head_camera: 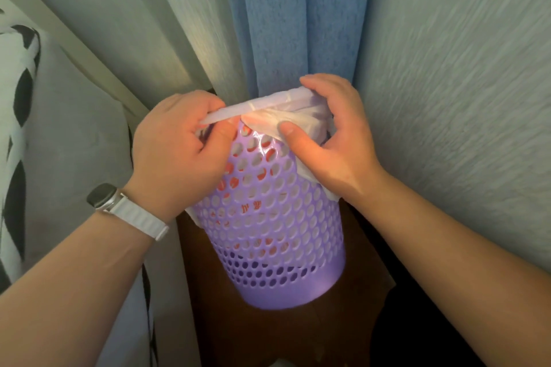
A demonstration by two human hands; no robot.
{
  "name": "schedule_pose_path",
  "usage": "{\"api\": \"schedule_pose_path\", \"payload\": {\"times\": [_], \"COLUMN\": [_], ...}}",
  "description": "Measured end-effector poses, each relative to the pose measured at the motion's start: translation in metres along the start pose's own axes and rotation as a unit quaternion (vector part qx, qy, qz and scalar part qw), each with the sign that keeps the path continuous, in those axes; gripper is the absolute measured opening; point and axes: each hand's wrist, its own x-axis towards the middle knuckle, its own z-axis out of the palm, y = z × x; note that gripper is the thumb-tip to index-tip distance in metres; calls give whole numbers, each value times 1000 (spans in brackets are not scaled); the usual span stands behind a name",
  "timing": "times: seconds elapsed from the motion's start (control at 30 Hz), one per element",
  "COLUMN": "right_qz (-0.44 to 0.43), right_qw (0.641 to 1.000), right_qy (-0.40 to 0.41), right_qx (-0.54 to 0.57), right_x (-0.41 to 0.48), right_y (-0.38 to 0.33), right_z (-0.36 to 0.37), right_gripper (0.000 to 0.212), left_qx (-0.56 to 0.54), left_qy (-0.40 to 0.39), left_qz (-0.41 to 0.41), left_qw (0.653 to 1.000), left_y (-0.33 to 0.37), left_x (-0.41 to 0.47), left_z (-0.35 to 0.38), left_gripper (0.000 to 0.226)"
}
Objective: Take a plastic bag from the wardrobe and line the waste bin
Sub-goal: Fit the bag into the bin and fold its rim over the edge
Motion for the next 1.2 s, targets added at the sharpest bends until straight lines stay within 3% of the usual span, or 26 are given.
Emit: {"api": "schedule_pose_path", "payload": {"times": [0.17, 0.43, 0.63, 0.97, 1.2], "right_qz": [17, 26, -21, -18, -14], "right_qw": [999, 997, 996, 1000, 999], "right_qy": [35, 72, 88, 22, 37], "right_qx": [17, 13, -2, -12, -25], "right_x": [2, 0, 0, -2, -2], "right_y": [1, -2, -9, 14, 22], "right_z": [2, 3, 7, -4, -1], "right_gripper": [43, 23, 22, 52, 31], "left_qx": [-45, 3, 49, 55, 64], "left_qy": [-13, -11, 7, -1, -6], "left_qz": [-4, 89, 112, 135, 153], "left_qw": [999, 996, 993, 989, 986], "left_y": [5, 9, 18, -9, -11], "left_x": [-1, -3, -3, -1, -2], "left_z": [0, -2, 5, 5, 7], "left_gripper": [29, 26, 31, 28, 28]}}
